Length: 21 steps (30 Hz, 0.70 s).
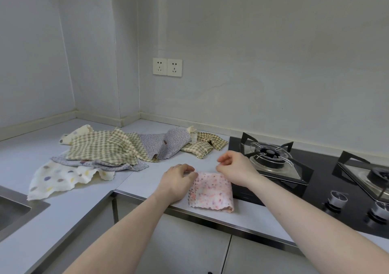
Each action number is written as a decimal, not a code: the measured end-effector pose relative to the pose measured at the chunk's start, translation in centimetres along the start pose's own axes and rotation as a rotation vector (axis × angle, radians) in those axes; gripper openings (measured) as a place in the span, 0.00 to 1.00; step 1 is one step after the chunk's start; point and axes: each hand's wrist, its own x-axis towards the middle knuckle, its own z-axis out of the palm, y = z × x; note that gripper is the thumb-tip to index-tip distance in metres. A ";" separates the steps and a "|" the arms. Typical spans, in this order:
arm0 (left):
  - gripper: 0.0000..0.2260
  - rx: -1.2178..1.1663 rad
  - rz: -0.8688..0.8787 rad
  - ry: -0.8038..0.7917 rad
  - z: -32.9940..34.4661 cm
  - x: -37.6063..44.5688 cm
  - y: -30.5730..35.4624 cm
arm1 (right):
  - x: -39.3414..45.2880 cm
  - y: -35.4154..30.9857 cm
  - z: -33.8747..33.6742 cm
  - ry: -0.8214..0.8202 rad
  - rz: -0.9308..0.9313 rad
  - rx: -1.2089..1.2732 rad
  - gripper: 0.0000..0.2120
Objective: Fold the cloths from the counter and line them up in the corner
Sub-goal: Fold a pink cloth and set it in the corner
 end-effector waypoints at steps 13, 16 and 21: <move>0.09 -0.029 0.056 0.007 -0.3 -0.5 0.0 | 0.0 4.0 -0.2 -0.144 0.206 0.018 0.11; 0.06 -0.162 0.066 0.044 -0.3 -0.8 0.2 | 0.0 3.9 0.0 -0.095 0.190 0.083 0.08; 0.07 -0.417 0.059 0.185 -0.7 -1.3 0.6 | -0.3 3.4 0.5 -0.039 0.135 0.315 0.07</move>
